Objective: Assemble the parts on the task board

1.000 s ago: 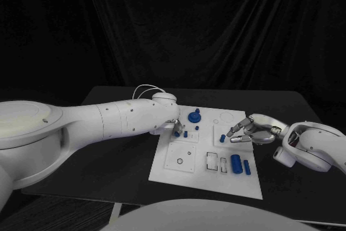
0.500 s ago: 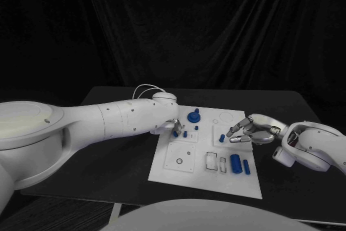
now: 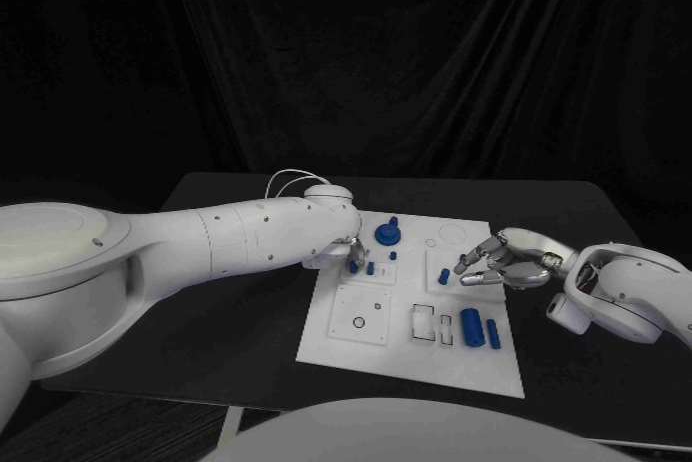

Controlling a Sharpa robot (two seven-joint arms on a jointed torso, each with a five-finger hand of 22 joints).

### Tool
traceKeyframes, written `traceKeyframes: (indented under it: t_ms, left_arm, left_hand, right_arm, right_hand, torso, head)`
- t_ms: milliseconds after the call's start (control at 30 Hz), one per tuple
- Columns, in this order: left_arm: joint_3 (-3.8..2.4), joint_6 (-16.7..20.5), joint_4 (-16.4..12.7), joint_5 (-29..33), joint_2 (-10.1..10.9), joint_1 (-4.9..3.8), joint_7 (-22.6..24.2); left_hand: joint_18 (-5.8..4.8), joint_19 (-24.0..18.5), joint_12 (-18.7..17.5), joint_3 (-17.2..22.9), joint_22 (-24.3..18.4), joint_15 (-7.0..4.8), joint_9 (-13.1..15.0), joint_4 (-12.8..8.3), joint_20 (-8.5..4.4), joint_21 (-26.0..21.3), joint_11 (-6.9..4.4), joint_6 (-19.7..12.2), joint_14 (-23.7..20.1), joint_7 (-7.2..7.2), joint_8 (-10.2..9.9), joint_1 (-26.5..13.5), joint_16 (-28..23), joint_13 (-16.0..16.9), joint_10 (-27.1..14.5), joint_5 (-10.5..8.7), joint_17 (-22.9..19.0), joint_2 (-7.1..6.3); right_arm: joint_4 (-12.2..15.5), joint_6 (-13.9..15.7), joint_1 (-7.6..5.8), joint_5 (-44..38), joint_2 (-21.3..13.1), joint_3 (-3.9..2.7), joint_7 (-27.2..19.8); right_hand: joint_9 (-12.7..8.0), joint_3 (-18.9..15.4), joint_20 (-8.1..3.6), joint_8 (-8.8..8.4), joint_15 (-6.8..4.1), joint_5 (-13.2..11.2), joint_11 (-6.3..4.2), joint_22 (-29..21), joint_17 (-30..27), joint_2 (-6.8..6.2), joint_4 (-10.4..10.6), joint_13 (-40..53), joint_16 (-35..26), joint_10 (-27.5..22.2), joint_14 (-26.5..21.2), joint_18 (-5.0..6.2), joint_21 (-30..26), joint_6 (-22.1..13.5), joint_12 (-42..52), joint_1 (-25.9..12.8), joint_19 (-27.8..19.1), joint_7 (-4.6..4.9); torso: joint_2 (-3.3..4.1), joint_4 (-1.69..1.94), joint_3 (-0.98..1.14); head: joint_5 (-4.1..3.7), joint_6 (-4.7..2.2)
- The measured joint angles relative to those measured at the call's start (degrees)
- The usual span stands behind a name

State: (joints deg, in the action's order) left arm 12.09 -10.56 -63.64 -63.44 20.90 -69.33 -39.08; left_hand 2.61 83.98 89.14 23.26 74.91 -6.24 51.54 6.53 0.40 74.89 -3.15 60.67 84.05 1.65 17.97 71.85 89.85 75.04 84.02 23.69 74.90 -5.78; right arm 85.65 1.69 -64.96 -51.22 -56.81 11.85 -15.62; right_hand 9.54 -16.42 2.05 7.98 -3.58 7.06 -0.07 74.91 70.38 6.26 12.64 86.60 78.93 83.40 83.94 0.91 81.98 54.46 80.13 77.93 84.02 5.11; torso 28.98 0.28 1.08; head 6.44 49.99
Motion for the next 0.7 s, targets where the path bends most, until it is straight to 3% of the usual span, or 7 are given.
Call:
traceKeyframes:
  t_ms: [233, 433, 700]
  left_arm:
    - [0.05, 1.4, -1.9, -0.4, 0.8, 0.15, 0.4]
    - [0.09, 2.6, -4.0, -1.4, 2.2, 0.20, 0.5]
    - [0.09, 4.0, -5.5, -3.0, 3.4, 0.20, 0.4]
  left_hand:
    - [0.00, 0.0, 0.0, 0.0, 0.0, 0.00, 0.0, 0.0, 0.00, 0.0, 0.00, 0.1, 0.0, 0.07, 0.0, 0.1, 0.0, 0.0, 0.0, -0.47, 0.0, 0.10]
    - [0.00, 0.0, 0.0, 0.0, 0.0, 0.00, -0.1, 0.0, 0.00, 0.0, 0.01, 0.1, 0.0, 0.08, -0.1, 0.2, 0.0, 0.0, 0.0, -1.67, 0.0, 0.16]
    - [0.00, 0.0, 0.0, 0.0, 0.0, 0.01, -0.1, 0.0, 0.00, 0.0, 0.01, 0.2, 0.0, 0.17, -0.2, 0.2, 0.0, 0.0, 0.0, -1.70, 0.0, 0.16]
  right_arm:
    - [-0.1, 0.0, 0.28, 0.0, 0.0, -0.01, 0.0]
    - [-0.1, 0.0, 0.46, 0.0, -0.1, 0.01, 0.0]
    - [-0.1, 0.0, 1.06, 0.0, -0.2, -0.01, 0.0]
  right_hand:
    - [0.0, 0.0, 0.00, 0.00, 0.01, 0.0, 0.00, 0.0, 0.0, 0.00, 0.0, 0.0, 0.0, 0.0, 0.0, 0.00, 0.0, 0.0, 0.0, 0.0, 0.0, 0.00]
    - [0.0, 0.0, 0.00, 0.00, 0.02, 0.0, 0.00, 0.0, 0.0, 0.00, 0.0, 0.0, 0.0, 0.0, 0.0, 0.00, 0.0, 0.0, 0.0, 0.0, 0.0, 0.00]
    - [0.0, 0.0, 0.00, 0.00, 0.03, 0.0, 0.00, 0.0, 0.0, 0.00, 0.0, 0.0, 0.0, 0.0, 0.0, 0.00, 0.0, 0.0, 0.0, 0.0, 0.0, 0.00]
  torso:
    - [0.00, -0.01, 0.00]
    - [-0.02, 0.01, 0.00]
    - [-0.05, 0.04, 0.00]
  head:
    - [0.32, 0.00]
    - [0.21, 0.00]
    - [0.05, 0.00]
